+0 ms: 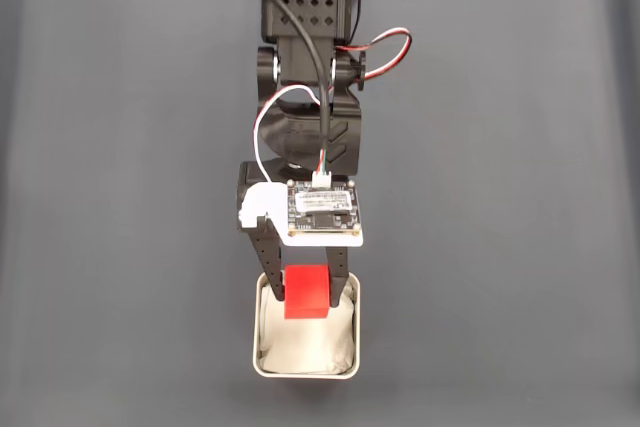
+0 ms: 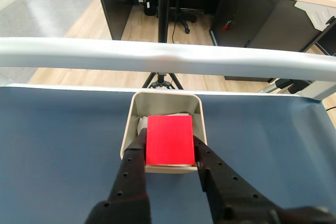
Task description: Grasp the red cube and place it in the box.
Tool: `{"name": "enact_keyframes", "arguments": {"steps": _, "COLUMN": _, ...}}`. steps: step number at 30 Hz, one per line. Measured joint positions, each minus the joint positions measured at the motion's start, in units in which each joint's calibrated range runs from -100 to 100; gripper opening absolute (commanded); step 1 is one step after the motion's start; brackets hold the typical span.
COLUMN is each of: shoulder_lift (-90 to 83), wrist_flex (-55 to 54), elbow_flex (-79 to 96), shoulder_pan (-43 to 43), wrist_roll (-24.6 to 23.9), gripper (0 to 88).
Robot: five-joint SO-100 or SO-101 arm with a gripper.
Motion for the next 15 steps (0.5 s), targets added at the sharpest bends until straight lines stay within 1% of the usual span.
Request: {"name": "enact_keyframes", "arguments": {"steps": 15, "shoulder_lift": 3.73, "wrist_flex": -0.24, "elbow_flex": -3.89, "shoulder_pan": 0.0, "wrist_roll": 0.0, "gripper": 6.3}}
